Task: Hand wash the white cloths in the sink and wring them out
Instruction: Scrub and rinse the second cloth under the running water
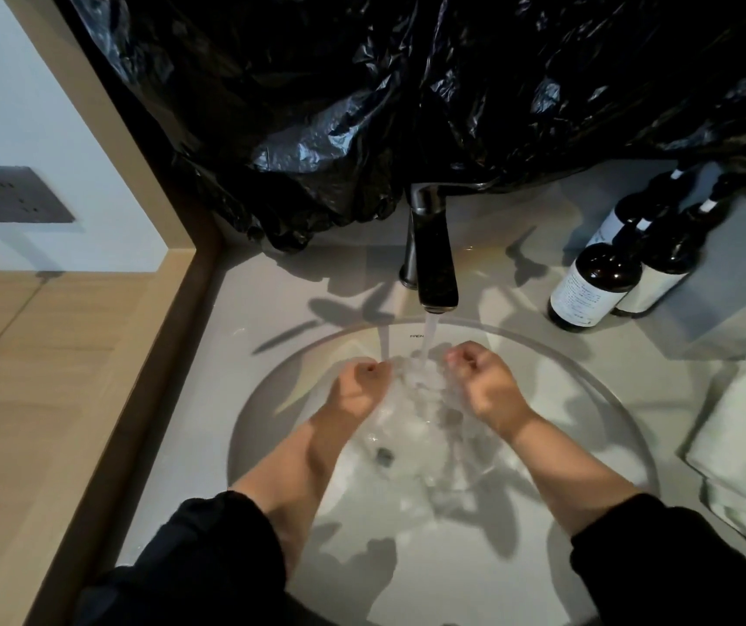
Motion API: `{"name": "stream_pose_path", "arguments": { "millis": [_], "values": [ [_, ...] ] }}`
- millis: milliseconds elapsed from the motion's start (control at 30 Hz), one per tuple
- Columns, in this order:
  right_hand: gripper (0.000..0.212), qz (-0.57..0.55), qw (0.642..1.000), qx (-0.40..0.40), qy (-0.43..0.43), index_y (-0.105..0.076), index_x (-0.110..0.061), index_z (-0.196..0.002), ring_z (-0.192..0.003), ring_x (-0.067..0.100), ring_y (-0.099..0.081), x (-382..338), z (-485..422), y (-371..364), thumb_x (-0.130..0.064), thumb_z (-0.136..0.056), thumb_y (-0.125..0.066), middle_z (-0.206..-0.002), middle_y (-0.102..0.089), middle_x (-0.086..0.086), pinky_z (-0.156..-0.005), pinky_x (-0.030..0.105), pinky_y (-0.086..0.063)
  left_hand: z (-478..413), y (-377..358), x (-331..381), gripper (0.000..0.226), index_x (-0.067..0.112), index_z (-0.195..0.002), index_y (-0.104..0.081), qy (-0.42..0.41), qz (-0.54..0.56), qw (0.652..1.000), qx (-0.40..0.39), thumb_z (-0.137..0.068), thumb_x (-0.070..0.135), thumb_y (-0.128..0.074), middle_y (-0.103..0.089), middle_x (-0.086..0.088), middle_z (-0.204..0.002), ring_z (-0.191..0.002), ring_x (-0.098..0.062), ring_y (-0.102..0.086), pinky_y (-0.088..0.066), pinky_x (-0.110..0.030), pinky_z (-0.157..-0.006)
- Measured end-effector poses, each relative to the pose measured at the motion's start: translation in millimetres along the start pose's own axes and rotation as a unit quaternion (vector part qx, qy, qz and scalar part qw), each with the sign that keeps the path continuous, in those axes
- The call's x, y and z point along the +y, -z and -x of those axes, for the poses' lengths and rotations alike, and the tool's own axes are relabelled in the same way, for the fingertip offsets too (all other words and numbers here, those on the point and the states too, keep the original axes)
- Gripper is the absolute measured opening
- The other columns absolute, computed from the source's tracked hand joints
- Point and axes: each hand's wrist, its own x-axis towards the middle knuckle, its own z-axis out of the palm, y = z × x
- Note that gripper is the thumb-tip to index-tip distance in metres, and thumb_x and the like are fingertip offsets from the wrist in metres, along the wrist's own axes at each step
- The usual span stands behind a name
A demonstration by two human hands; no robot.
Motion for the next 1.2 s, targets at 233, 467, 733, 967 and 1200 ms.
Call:
{"name": "stream_pose_path", "arguments": {
  "millis": [233,467,733,967,1200],
  "values": [
    [0.047,0.262,0.952,-0.090,-0.133,-0.063,-0.023,-0.112,-0.110,0.024,-0.054,36,-3,37,-0.058,-0.080,-0.065,-0.111,-0.060,-0.002,-0.088,0.026,-0.040,11,11,-28,0.043,0.017,-0.131,-0.047,-0.220,-0.439,0.871,0.026,-0.088,0.014,-0.045,-0.046,-0.004,-0.133,-0.126,-0.022,-0.037,-0.025,-0.022,-0.104],
    [0.032,0.117,0.980,-0.109,-0.118,-0.051,-0.013,-0.092,-0.068,0.013,-0.052,55,3,14,-0.005,-0.075,-0.077,-0.086,-0.056,0.004,-0.059,0.016,-0.043,9,-37,-18,0.092,0.014,-0.153,-0.004,-0.207,-0.396,0.877,-0.178,-0.088,0.033,-0.065,-0.012,-0.009,-0.159,-0.147,-0.022,-0.009,-0.007,-0.028,-0.118],
    [0.040,-0.104,0.956,-0.274,-0.016,-0.057,-0.013,-0.090,-0.068,0.014,-0.058,-11,16,56,-0.010,-0.056,-0.078,-0.071,-0.061,0.003,-0.060,0.023,-0.043,17,-10,7,0.058,0.012,-0.125,-0.054,-0.131,-0.148,0.930,-0.309,-0.074,0.012,-0.082,-0.062,0.005,-0.103,-0.097,-0.007,-0.060,-0.046,-0.010,-0.073],
    [0.059,0.133,0.897,-0.411,-0.099,-0.066,-0.008,-0.111,-0.100,0.028,-0.067,-23,8,67,-0.030,-0.060,-0.085,-0.106,-0.071,0.012,-0.087,0.041,-0.054,32,30,40,0.048,0.011,-0.115,-0.065,-0.147,-0.097,0.950,-0.259,-0.071,0.020,-0.083,-0.069,-0.003,-0.112,-0.104,-0.020,-0.065,-0.052,-0.035,-0.094],
    [0.058,-0.063,0.899,-0.414,-0.126,-0.062,0.002,-0.112,-0.101,0.023,-0.065,-22,30,72,-0.014,-0.057,-0.075,-0.108,-0.070,0.014,-0.087,0.026,-0.051,53,52,65,0.020,0.028,-0.087,-0.058,-0.193,-0.254,0.912,-0.258,-0.077,0.024,-0.075,-0.060,0.009,-0.085,-0.080,-0.011,-0.059,-0.046,-0.021,-0.068]
  ]
}}
